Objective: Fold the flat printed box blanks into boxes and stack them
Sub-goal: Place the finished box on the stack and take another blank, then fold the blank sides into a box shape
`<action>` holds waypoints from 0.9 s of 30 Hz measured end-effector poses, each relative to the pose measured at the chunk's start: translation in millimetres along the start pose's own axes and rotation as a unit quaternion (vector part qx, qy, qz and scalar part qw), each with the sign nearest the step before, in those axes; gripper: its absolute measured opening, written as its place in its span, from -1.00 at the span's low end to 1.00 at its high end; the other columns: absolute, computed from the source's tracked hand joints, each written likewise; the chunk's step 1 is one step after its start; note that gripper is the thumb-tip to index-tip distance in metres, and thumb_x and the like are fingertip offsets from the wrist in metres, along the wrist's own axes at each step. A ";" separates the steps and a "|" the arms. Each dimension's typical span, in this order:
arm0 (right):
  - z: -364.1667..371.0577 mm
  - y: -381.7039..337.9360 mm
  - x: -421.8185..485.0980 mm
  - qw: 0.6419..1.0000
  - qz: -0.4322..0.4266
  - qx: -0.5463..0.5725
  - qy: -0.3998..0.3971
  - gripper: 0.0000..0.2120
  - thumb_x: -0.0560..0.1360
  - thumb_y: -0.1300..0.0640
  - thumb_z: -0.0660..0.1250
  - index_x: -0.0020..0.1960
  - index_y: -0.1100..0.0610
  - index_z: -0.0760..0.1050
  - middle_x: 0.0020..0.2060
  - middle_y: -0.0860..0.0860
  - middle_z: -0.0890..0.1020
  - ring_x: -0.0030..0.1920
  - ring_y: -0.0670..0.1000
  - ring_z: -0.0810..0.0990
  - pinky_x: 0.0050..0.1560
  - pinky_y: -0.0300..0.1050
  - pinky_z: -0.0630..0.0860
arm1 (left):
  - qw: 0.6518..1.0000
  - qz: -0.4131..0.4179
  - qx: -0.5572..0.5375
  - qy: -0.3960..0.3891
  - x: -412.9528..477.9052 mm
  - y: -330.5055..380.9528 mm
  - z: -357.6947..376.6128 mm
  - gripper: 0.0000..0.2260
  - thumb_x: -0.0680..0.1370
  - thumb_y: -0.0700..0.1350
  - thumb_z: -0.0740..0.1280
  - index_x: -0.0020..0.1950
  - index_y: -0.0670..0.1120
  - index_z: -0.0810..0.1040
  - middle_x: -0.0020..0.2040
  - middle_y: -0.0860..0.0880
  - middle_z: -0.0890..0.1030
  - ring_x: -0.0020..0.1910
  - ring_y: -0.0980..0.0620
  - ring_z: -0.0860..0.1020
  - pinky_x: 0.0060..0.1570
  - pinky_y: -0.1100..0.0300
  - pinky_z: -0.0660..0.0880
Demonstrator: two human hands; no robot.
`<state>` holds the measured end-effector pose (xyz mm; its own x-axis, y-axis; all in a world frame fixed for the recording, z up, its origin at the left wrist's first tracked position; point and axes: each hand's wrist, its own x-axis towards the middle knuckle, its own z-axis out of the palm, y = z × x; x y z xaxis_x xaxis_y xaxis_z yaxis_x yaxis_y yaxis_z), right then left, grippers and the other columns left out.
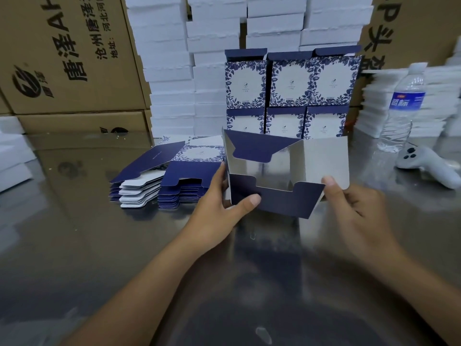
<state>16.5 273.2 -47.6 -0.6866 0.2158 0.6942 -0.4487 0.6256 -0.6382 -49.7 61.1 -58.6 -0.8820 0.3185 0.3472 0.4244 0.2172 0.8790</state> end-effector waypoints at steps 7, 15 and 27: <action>1.4 -0.1 -0.7 0.999 -0.008 0.043 -0.020 -0.60 0.52 0.02 0.16 -0.50 -0.05 0.36 -0.56 -0.16 0.35 -0.48 -0.20 0.27 -0.44 -0.35 0.16 | 0.998 -0.001 0.048 0.028 -4.7 5.4 2.5 -0.34 0.22 0.38 0.31 0.24 0.16 0.32 -0.07 0.52 0.51 -0.07 0.49 0.48 -0.16 0.60 0.38; 2.4 1.3 1.1 0.996 0.049 0.066 -0.040 -0.31 0.48 -0.18 0.10 -0.23 0.51 0.46 -0.25 0.48 0.52 -0.32 0.24 0.54 -0.23 0.15 0.45 | 0.999 -0.036 0.025 0.025 -2.3 5.0 2.3 -0.61 0.39 0.21 0.33 0.18 0.18 0.42 -0.06 0.37 0.60 -0.03 0.39 0.55 -0.01 0.36 0.49; 13.6 -1.3 -8.2 0.993 0.050 -0.089 -0.058 -0.57 0.39 -0.11 0.33 0.14 -0.08 0.22 -0.09 -0.20 0.47 -0.12 -0.26 0.50 -0.23 -0.29 0.38 | 0.985 -0.108 -0.060 0.118 -5.4 20.8 16.3 -0.78 0.59 -0.20 0.27 -0.13 0.13 0.50 -0.19 0.18 0.60 -0.10 0.04 0.59 0.01 0.05 0.59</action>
<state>15.0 260.4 -57.0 -0.7889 0.2017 0.5804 -0.2744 0.7296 -0.6264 -32.7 79.0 -47.5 -0.9783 0.0500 0.2011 0.2063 0.1413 0.9682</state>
